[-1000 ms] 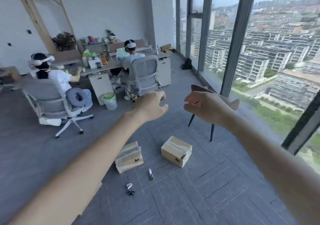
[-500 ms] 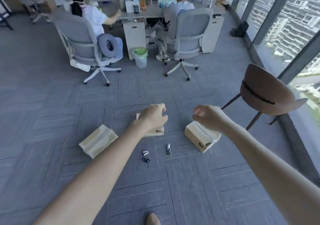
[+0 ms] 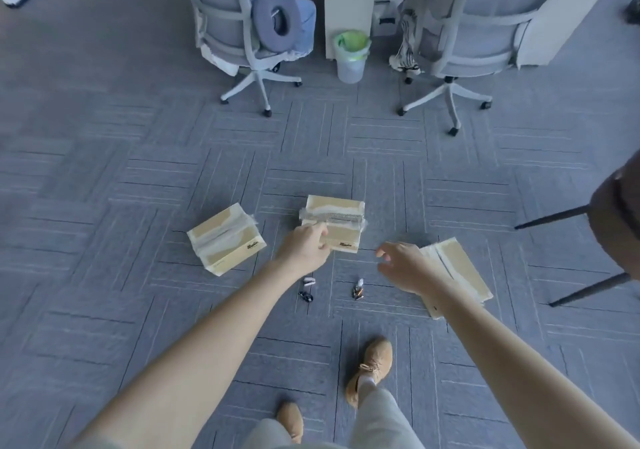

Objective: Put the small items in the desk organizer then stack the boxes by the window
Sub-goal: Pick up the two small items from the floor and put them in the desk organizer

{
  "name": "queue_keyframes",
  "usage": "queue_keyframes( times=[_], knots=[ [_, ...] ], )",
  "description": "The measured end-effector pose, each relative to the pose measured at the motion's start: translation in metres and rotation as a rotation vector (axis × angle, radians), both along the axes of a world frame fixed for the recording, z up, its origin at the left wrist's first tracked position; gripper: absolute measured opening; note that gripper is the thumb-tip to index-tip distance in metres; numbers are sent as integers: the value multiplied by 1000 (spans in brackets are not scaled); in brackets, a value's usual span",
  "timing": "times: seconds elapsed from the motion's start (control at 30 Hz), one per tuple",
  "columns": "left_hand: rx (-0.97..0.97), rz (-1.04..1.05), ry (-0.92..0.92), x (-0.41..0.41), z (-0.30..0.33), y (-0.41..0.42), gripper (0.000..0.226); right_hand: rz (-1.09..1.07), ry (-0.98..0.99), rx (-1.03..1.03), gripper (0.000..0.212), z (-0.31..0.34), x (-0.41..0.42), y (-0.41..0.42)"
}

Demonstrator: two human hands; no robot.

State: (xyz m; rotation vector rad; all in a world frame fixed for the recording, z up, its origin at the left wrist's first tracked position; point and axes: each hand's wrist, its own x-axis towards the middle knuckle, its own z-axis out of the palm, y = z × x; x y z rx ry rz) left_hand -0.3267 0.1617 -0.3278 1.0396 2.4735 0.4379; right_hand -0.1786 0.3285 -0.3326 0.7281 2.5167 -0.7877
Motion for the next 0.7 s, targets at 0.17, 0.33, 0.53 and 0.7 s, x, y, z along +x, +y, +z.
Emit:
queue_keyframes(
  times=[0.17,0.33,0.53,0.7],
  knots=[
    [-19,92,31,-18,-37,43,16,110,-84,-22,43,-61,-26,66],
    [-138,155,8,-40,-104,61,17,154,-194,-72,43,-134,-50,97],
    [-423,249,-97,-58,-237,63,24,-24,-313,-233,45,-260,-68,98],
    [-481,375,-304,-68,-373,63,29,-228,-389,-351,42,-382,-73,85]
  ],
)
